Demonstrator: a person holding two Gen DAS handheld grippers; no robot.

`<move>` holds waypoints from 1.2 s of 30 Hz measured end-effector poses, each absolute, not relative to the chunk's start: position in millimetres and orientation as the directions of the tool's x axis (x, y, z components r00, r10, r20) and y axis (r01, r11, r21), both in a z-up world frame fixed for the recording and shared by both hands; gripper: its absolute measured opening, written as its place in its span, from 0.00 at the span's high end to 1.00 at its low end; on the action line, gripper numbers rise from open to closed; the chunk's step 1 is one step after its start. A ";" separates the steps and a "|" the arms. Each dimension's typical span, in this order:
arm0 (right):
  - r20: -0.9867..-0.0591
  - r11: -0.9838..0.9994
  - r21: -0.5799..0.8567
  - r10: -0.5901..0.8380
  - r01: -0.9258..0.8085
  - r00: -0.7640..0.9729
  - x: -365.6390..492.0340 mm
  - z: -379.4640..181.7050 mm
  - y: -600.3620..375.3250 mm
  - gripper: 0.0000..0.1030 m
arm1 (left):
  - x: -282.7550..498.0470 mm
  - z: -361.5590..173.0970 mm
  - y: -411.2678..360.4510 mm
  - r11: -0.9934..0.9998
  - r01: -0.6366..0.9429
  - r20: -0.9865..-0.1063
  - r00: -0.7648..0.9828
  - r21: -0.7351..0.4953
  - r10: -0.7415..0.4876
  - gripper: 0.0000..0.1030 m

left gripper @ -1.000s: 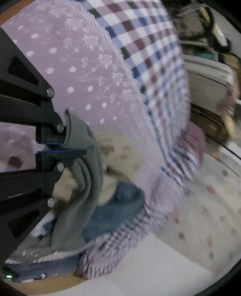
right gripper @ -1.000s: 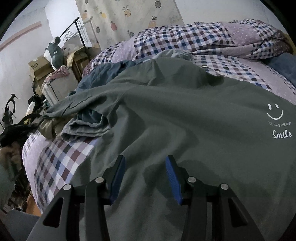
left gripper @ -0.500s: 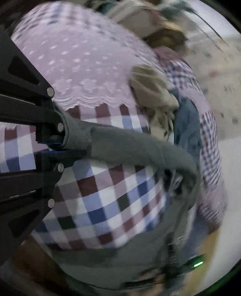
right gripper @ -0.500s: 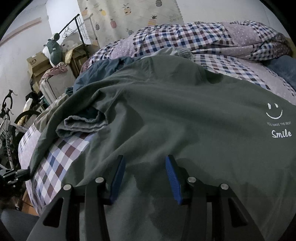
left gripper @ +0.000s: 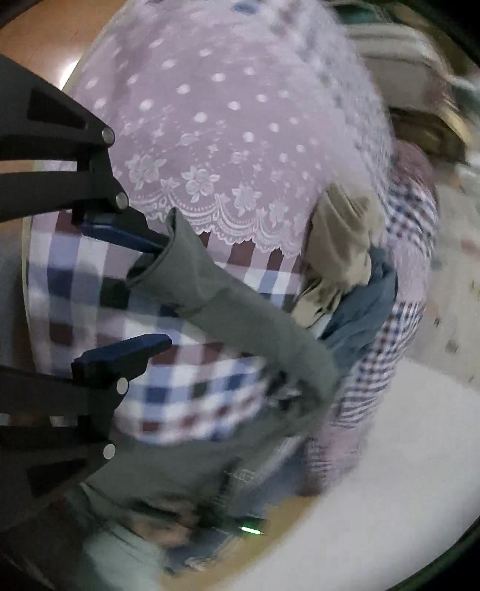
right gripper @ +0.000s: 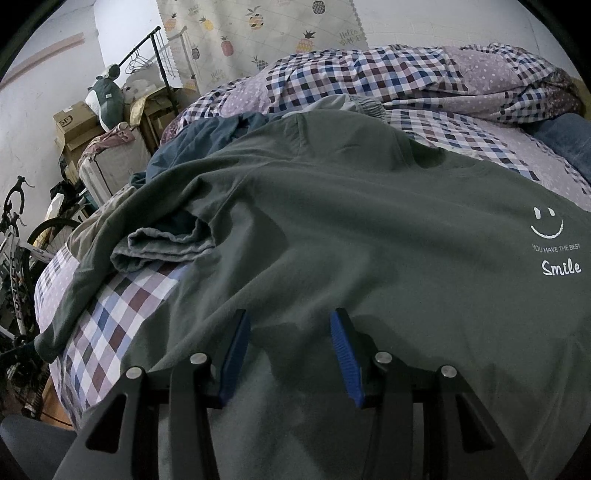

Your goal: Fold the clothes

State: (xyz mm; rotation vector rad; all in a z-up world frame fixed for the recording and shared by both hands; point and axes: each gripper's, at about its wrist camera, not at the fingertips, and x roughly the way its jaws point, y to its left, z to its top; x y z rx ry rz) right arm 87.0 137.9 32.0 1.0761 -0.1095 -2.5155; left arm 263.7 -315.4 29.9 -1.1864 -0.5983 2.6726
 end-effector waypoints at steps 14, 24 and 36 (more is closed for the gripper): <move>-0.678 -0.917 0.216 -0.387 0.335 -0.624 87.5 31.8 135.9 0.51 | 192.4 21.2 -359.6 -0.628 0.245 -0.560 -0.742 -0.739 0.369 0.99; -0.675 -0.914 0.226 -0.397 0.338 -0.621 87.4 32.9 137.0 0.51 | 241.6 127.0 -357.6 -0.777 0.065 -0.352 -0.913 -0.626 0.207 1.00; -0.673 -0.914 0.226 -0.397 0.337 -0.625 87.6 32.7 137.2 0.51 | 235.9 156.7 -409.0 -0.858 0.208 -0.370 -0.929 -0.470 -0.023 1.00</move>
